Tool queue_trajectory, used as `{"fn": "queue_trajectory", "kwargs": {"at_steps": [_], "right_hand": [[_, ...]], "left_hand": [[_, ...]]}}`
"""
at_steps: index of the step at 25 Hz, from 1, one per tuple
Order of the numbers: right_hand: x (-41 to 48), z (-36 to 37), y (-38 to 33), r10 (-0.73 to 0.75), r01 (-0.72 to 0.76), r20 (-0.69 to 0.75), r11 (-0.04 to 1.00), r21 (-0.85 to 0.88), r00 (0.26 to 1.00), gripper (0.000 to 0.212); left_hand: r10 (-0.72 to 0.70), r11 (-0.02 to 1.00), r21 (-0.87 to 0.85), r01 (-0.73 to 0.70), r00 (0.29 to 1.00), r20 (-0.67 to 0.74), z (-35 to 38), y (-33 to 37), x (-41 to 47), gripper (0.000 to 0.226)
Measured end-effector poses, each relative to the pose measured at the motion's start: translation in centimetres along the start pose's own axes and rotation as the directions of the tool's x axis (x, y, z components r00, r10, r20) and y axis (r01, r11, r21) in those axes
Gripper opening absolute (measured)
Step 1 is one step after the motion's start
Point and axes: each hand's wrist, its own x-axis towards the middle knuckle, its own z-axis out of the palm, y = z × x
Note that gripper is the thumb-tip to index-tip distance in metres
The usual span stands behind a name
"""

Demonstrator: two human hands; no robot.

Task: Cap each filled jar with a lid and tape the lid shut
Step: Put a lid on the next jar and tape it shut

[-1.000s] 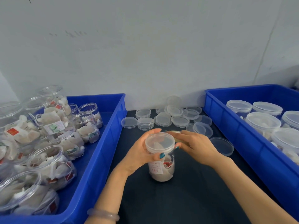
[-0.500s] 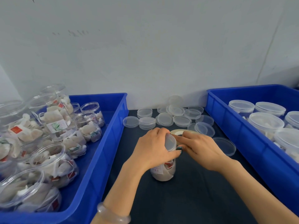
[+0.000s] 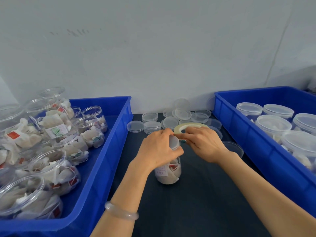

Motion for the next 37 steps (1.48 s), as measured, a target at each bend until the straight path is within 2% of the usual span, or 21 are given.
{"fn": "queue_trajectory", "kwargs": {"at_steps": [3,6,7,9,10,11,13,16,20,23,25,26,27,29,30,31,32,34,37], "right_hand": [[0.9,0.4,-0.1,0.005,-0.006,-0.035,1.000,-0.021,0.999,0.042],[2.1,1.5,-0.6,0.001,-0.002,-0.005,0.998,-0.059,1.000,0.039],[2.5,1.8,0.0,0.055,-0.056,-0.006,0.994,-0.094,0.998,0.039],[3.0,0.8,2.7,0.276,-0.271,0.000,0.945,-0.183,0.961,0.043],[3.3,0.2,3.6,0.344,-0.340,0.006,0.928,-0.150,0.939,0.044],[3.6,0.0,4.0,0.334,-0.334,-0.005,0.940,-0.071,0.943,0.044],[3.8,0.0,2.6,0.181,-0.180,-0.013,0.982,0.051,0.983,0.046],[2.0,2.6,-0.4,0.026,-0.026,0.014,1.000,0.012,1.000,0.051],[-2.8,6.2,-2.3,0.032,-0.035,0.093,0.999,0.027,0.995,0.060],[-3.8,7.4,-3.9,0.075,-0.079,0.081,0.996,0.050,0.994,0.059],[-3.8,7.2,-4.4,0.097,-0.100,0.074,0.994,0.051,0.993,0.055],[-3.8,7.0,-4.8,0.107,-0.113,0.073,0.990,0.082,0.992,0.055],[-3.8,6.8,-5.3,0.115,-0.126,0.081,0.981,0.146,0.990,0.059],[-3.6,6.1,-6.7,0.129,-0.164,0.117,0.915,0.368,0.985,0.084],[-3.3,5.8,-7.5,0.138,-0.190,0.139,0.844,0.502,0.981,0.099],[-2.8,5.5,-8.4,0.157,-0.215,0.148,0.766,0.606,0.976,0.110],[-2.3,5.5,-9.1,0.194,-0.242,0.148,0.692,0.680,0.970,0.117],[-1.5,5.1,-9.9,0.325,-0.306,0.138,0.552,0.776,0.936,0.115],[-1.8,4.4,-9.6,0.429,-0.282,0.101,0.383,0.879,0.898,0.088]], "left_hand": [[-0.032,0.999,0.024,0.032,0.999,-0.002,-0.1,-0.2,0.1,0.056],[-0.083,0.996,0.029,0.083,0.997,-0.003,-0.9,-0.1,-0.1,0.054],[-0.081,0.996,0.021,0.081,0.997,-0.001,-1.0,-0.1,-0.5,0.054],[-0.041,0.999,-0.002,0.041,0.999,-0.007,-0.8,0.0,-2.2,0.052],[-0.026,1.000,-0.016,0.026,1.000,-0.013,-0.8,-0.2,-2.8,0.050],[-0.023,0.999,-0.031,0.022,0.999,-0.027,-0.9,-0.7,-2.9,0.047],[-0.035,0.999,-0.020,0.034,0.999,-0.033,-0.9,-1.2,-2.1,0.041],[-0.091,0.996,-0.030,0.090,0.995,-0.049,-0.9,-1.1,-1.3,0.034],[-0.159,0.985,-0.085,0.151,0.983,-0.090,0.0,-1.2,-1.5,0.031],[-0.179,0.974,-0.160,0.161,0.979,-0.101,0.2,-1.6,-1.2,0.024],[-0.259,0.890,-0.425,0.167,0.951,-0.168,0.4,-1.9,-1.5,0.009],[-0.348,0.781,-0.601,0.168,0.916,-0.197,0.7,-2.2,-1.7,0.006],[-0.469,0.618,-0.766,0.177,0.865,-0.179,1.2,-2.6,-2.1,0.009],[-0.643,0.236,-0.946,0.221,0.766,0.019,2.6,-3.3,-3.2,0.015],[-0.647,0.089,-0.963,0.254,0.750,0.138,3.4,-3.4,-3.7,0.030],[-0.623,0.005,-0.955,0.298,0.747,0.230,4.1,-3.3,-4.1,0.045],[-0.607,-0.023,-0.941,0.339,0.743,0.282,4.6,-3.2,-4.3,0.056],[-0.594,0.016,-0.934,0.356,0.756,0.277,5.2,-2.8,-4.3,0.061],[-0.437,0.232,-0.930,0.286,0.885,0.163,5.2,-1.8,-5.0,0.058]]}}
